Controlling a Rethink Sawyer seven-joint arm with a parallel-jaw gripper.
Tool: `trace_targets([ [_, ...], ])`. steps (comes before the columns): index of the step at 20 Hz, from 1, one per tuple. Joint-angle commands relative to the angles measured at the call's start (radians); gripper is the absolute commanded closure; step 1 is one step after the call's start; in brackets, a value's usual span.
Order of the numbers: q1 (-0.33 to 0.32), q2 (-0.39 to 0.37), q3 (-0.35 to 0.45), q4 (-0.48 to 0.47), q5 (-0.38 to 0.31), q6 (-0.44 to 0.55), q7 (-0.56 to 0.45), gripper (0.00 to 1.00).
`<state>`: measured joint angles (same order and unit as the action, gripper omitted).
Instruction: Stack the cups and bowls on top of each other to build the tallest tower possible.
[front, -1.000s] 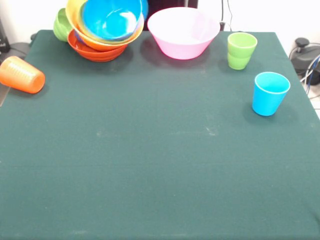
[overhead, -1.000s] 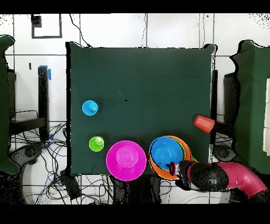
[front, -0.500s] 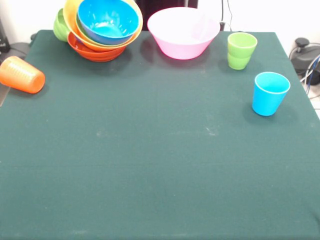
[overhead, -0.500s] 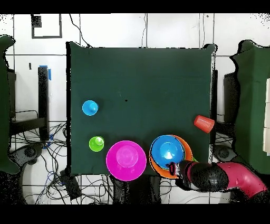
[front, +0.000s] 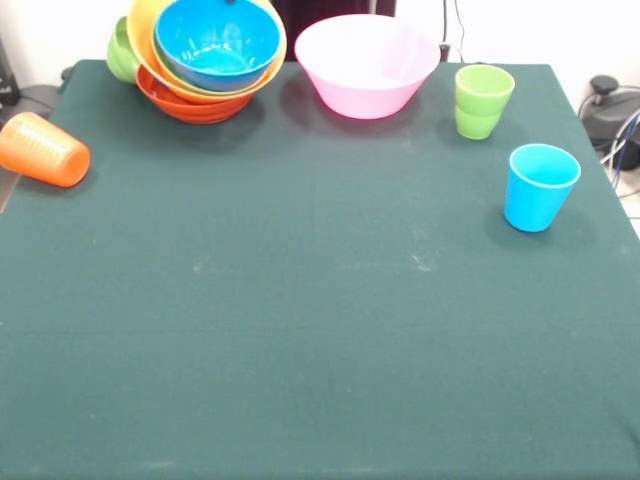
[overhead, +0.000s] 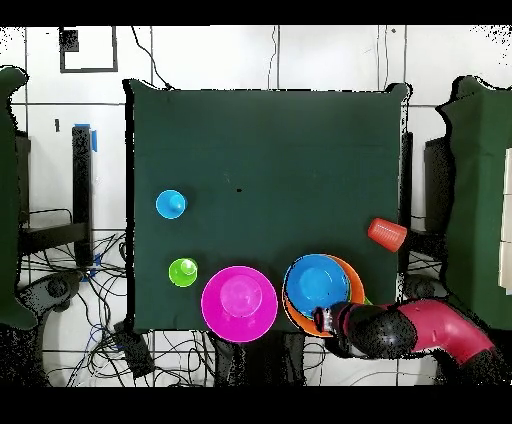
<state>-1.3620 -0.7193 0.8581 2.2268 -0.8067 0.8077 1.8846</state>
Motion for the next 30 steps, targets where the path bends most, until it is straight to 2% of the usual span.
trace_targets([
  [1, 0.302, -0.056, -0.148, 0.000, -0.171, -0.174, 0.346, 0.00],
  [5, 0.469, -0.050, -0.249, -0.043, -0.202, -0.206, 0.482, 0.00],
  [7, 0.523, -0.045, -0.286, -0.066, -0.221, -0.217, 0.520, 0.00],
  [11, 0.610, 0.016, -0.353, -0.142, -0.275, -0.223, 0.588, 0.00],
  [13, 0.620, 0.025, -0.357, -0.159, -0.271, -0.212, 0.580, 0.00],
  [25, 0.573, 0.060, -0.365, -0.179, -0.248, -0.232, 0.485, 0.00],
  [30, 0.574, 0.041, -0.370, -0.168, -0.216, -0.230, 0.459, 0.00],
])
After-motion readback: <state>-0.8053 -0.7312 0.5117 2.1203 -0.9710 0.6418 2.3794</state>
